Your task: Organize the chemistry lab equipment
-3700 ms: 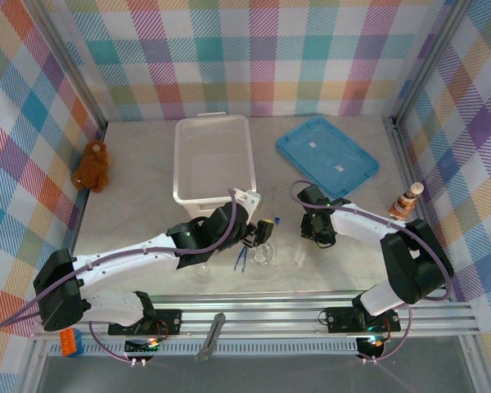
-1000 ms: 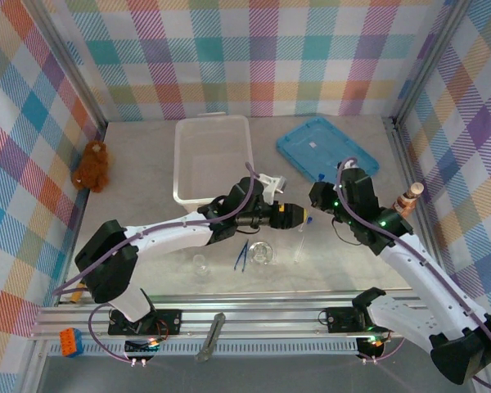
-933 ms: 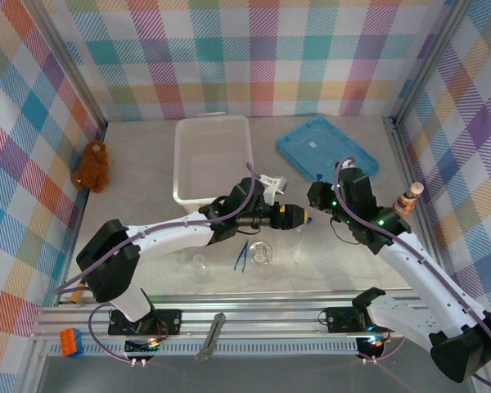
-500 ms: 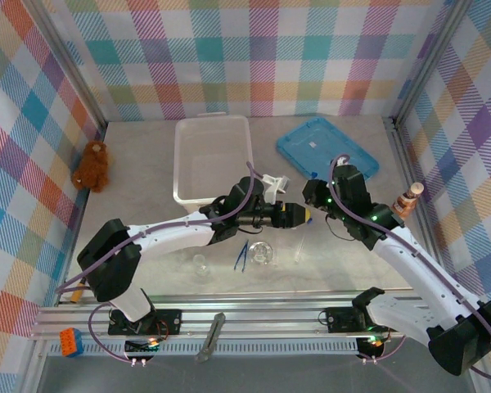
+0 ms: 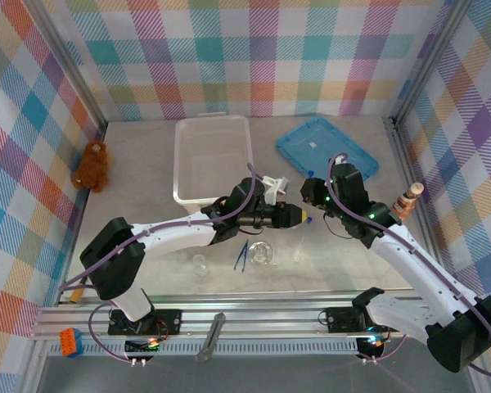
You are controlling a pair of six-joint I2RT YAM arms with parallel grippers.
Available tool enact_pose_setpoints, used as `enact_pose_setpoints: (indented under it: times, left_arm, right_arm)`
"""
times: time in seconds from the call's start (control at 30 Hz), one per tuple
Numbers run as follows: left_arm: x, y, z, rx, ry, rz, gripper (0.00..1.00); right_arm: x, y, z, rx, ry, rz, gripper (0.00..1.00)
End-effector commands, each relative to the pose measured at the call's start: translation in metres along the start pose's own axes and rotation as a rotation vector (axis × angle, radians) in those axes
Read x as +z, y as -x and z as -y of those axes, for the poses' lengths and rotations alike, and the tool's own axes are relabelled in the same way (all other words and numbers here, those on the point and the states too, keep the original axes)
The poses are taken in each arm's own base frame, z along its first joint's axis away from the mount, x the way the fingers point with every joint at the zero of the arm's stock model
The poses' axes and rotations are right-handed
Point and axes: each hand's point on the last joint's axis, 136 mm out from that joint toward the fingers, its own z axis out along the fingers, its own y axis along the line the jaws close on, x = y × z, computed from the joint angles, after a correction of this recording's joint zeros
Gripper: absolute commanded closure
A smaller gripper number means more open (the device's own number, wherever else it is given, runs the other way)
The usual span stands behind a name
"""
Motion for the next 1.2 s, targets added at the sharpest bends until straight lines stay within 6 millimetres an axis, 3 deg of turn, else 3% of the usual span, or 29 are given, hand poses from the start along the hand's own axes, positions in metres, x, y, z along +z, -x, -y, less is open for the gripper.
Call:
enact_pose_setpoints:
  times: [0.0, 0.1, 0.27, 0.43, 0.73, 0.83, 1.17]
  left_arm:
    - [-0.002, 0.002, 0.004, 0.02, -0.022, 0.009, 0.83]
    - [-0.003, 0.002, 0.004, 0.032, -0.018, 0.013, 0.91]
    - [-0.007, 0.005, 0.002, 0.052, -0.003, 0.024, 0.93]
    - [-0.017, 0.01, -0.003, 0.101, 0.043, 0.031, 0.94]
    - [-0.039, 0.01, -0.028, 0.281, 0.195, 0.003, 0.94]
    - [-0.045, 0.007, -0.033, 0.346, 0.225, -0.008, 0.94]
    - [-0.062, -0.002, -0.032, 0.521, 0.239, -0.041, 0.95]
  right_arm:
    - [0.0, 0.003, -0.01, 0.007, 0.036, 0.01, 0.84]
    - [0.0, 0.001, -0.01, 0.011, 0.038, 0.005, 0.84]
    - [-0.002, 0.0, -0.009, 0.013, 0.034, -0.004, 0.83]
    - [-0.019, 0.007, -0.014, -0.014, 0.019, -0.007, 0.58]
    - [-0.058, 0.021, -0.023, -0.152, 0.012, -0.075, 0.47]
    - [-0.058, 0.02, -0.025, -0.171, 0.039, -0.164, 0.43]
    - [-0.04, 0.006, -0.035, -0.101, 0.247, -0.385, 0.43]
